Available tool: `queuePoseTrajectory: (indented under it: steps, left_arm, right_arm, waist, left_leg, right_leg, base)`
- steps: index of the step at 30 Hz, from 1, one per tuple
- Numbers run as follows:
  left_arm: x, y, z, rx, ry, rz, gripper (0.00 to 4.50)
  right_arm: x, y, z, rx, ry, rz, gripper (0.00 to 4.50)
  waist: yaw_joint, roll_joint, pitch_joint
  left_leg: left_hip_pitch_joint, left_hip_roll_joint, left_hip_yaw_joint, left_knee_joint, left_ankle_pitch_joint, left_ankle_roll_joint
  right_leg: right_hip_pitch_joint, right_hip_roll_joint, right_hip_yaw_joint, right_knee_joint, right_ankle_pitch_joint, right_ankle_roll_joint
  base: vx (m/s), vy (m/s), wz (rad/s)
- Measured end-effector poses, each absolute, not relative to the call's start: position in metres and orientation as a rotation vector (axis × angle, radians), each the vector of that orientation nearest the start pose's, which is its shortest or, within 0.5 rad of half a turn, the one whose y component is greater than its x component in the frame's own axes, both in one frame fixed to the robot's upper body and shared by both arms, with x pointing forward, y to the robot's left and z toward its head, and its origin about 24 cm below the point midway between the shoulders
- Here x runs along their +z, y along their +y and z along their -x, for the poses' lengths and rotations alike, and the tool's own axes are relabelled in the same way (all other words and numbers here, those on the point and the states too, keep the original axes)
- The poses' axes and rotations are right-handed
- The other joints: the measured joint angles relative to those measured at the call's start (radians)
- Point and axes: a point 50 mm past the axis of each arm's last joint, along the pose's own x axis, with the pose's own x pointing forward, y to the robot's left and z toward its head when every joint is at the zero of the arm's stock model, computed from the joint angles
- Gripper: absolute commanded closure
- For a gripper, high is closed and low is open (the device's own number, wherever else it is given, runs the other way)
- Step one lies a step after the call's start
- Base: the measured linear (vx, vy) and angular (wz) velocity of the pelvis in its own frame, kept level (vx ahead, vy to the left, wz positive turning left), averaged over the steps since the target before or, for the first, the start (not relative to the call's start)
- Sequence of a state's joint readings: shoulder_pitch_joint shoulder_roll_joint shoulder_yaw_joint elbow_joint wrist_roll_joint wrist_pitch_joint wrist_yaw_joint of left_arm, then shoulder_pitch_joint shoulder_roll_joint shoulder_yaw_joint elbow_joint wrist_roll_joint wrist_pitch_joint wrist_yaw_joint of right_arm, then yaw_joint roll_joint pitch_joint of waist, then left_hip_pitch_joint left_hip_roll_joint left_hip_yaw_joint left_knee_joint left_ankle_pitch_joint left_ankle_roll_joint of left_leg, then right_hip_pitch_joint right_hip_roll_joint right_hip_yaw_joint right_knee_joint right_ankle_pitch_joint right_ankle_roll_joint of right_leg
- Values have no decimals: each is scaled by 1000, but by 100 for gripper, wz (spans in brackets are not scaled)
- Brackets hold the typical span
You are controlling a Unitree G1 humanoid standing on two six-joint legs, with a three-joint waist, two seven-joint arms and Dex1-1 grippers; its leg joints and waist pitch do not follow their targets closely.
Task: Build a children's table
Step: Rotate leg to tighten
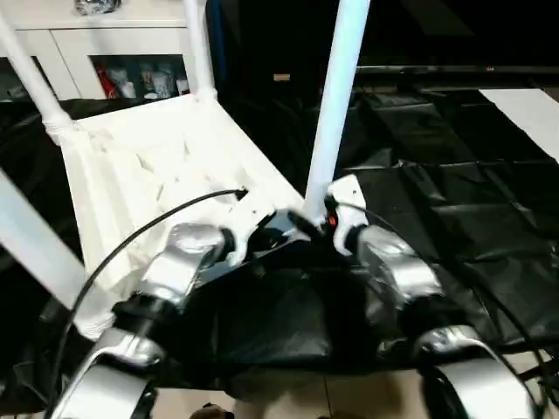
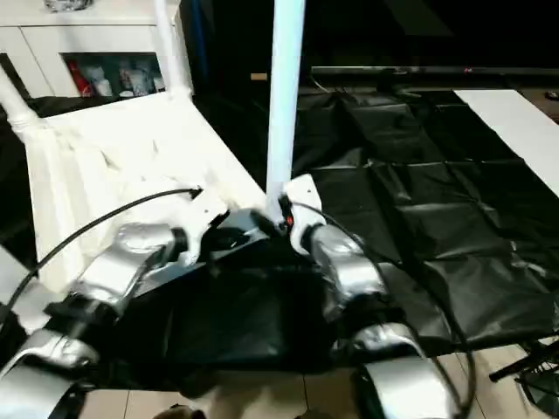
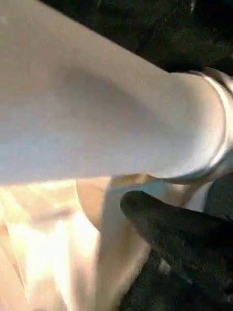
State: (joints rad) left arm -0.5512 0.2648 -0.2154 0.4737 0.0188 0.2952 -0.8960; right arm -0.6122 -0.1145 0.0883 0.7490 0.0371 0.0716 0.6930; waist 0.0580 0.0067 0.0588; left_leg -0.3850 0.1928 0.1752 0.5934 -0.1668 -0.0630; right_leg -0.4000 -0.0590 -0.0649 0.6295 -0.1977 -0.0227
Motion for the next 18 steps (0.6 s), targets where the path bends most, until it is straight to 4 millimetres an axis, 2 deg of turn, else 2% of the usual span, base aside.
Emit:
queuePoseTrajectory:
  steps: [4, 8, 11, 12, 15, 18]
  left_arm:
    - [52, 129, -315, -1115, 420, -290, 450]
    - [55, 135, -307, -1230, 435, -315, 450]
    - [56, 141, -303, -1276, 440, -320, 450]
    - [56, 142, -301, -1287, 442, -321, 450]
    - [55, 144, -299, -1313, 451, -321, 450]
    - [55, 144, -297, -1325, 456, -321, 450]
  right_arm:
    - [41, -106, -330, 1000, 291, 117, 67]
    - [49, -108, -324, 1164, 281, 149, 67]
    - [52, -110, -318, 1245, 282, 162, 67]
    - [52, -111, -317, 1265, 286, 161, 91]
    - [52, -113, -315, 1294, 302, 152, 103]
    - [52, -114, -314, 1311, 314, 147, 140]
  waist:
    - [5, 0, 0]
    - [27, -1, 1]
    - [34, -1, 1]
    - [35, -1, 1]
    - [36, -2, 1]
    - [36, -2, 1]
  left_leg:
    - [0, 0, 0, 0, 0, 0]
    - [-1, 0, 0, 0, 0, 0]
    - [-2, 0, 0, 1, 0, 0]
    - [-2, 0, 0, 1, 1, 1]
    - [-2, 0, 0, 1, 1, 1]
    - [-2, 0, 0, 1, 1, 1]
  right_leg:
    - [0, 0, 0, 1, 0, 0]
    - [0, 0, 0, 1, 0, 0]
    - [0, 0, 0, 0, 0, 0]
    - [0, 0, 0, 0, 0, 0]
    - [0, 0, 0, 0, 0, 0]
    - [0, 0, -1, 0, 0, 0]
  base:
    - [0, 0, 0]
    - [0, 0, 0]
    - [0, 0, 0]
    - [0, 0, 0]
    - [0, 0, 0]
    - [0, 0, 0]
